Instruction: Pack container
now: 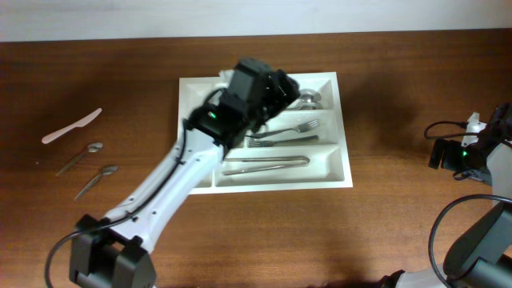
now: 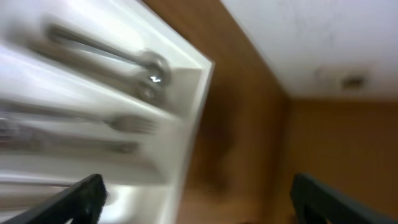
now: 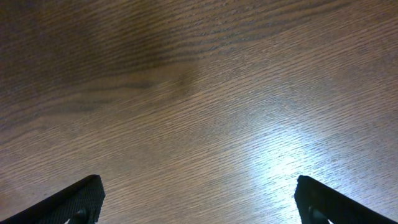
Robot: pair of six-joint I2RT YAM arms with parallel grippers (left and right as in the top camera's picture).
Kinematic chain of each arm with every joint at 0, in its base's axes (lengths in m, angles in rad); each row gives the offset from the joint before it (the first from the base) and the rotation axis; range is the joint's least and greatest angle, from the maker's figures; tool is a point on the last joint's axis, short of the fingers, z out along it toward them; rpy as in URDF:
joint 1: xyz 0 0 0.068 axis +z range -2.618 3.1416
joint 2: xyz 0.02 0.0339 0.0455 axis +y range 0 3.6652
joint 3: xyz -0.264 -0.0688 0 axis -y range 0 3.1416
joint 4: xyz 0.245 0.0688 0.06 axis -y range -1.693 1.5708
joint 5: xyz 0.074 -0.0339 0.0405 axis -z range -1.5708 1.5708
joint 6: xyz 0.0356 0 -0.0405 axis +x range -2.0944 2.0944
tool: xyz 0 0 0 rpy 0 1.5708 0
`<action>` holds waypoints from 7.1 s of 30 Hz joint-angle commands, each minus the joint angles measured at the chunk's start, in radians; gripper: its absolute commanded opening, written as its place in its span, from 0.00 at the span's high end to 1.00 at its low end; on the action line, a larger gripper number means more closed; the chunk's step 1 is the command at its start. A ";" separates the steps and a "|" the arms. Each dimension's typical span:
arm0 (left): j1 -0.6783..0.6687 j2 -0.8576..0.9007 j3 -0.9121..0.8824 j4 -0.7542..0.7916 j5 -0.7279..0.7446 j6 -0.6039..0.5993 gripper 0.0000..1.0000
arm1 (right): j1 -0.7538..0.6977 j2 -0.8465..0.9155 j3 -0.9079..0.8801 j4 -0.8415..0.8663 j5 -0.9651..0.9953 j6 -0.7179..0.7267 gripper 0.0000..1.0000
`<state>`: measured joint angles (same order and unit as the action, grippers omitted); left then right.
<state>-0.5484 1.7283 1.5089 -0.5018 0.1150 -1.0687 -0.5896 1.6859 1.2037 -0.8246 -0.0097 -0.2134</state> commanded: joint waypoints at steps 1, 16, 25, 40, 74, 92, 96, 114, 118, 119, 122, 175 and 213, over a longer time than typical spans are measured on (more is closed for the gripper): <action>0.075 -0.007 0.064 -0.161 -0.035 0.399 0.01 | 0.000 0.006 0.000 0.003 -0.010 -0.003 0.01; 0.660 -0.008 0.095 -0.420 -0.200 0.484 0.01 | 0.000 0.006 0.000 0.003 -0.010 -0.003 0.01; 0.795 0.000 0.095 -0.520 -0.206 1.290 0.01 | 0.000 0.006 0.000 0.003 -0.010 -0.003 0.01; 0.835 0.044 0.095 -0.573 -0.292 1.730 0.01 | 0.000 0.006 0.000 0.003 -0.009 -0.003 0.01; 1.055 0.203 -0.048 -0.560 -0.049 2.024 0.02 | 0.000 0.006 0.000 0.003 -0.009 -0.003 0.01; 1.055 0.206 -0.122 -0.418 -0.101 2.089 0.01 | 0.000 0.006 0.000 0.003 -0.010 -0.003 0.01; 1.055 0.230 -0.123 -0.420 -0.103 2.141 0.01 | 0.000 0.006 0.000 0.003 -0.009 -0.003 0.01; 1.055 0.323 -0.123 -0.425 -0.085 2.141 0.01 | 0.000 0.006 0.000 0.003 -0.010 -0.003 0.01; 1.055 0.325 -0.123 -0.420 -0.084 2.157 0.00 | 0.000 0.006 0.000 0.003 -0.010 -0.003 0.01; 1.055 0.326 -0.124 -0.420 -0.084 2.161 0.00 | 0.000 0.006 0.000 0.003 -0.009 -0.003 0.01; 1.055 0.326 -0.124 -0.416 -0.084 2.163 0.00 | 0.000 0.006 0.000 0.003 -0.010 -0.003 0.01; 1.055 0.326 -0.124 -0.399 -0.085 2.162 0.93 | 0.000 0.006 0.000 0.003 -0.010 -0.003 0.01; 0.624 0.325 0.241 -0.419 0.005 1.043 0.98 | 0.000 0.006 0.000 0.003 -0.009 -0.003 0.01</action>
<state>0.1085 2.0483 1.7267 -0.8986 0.0410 0.1638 -0.5896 1.6863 1.2037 -0.8242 -0.0097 -0.2138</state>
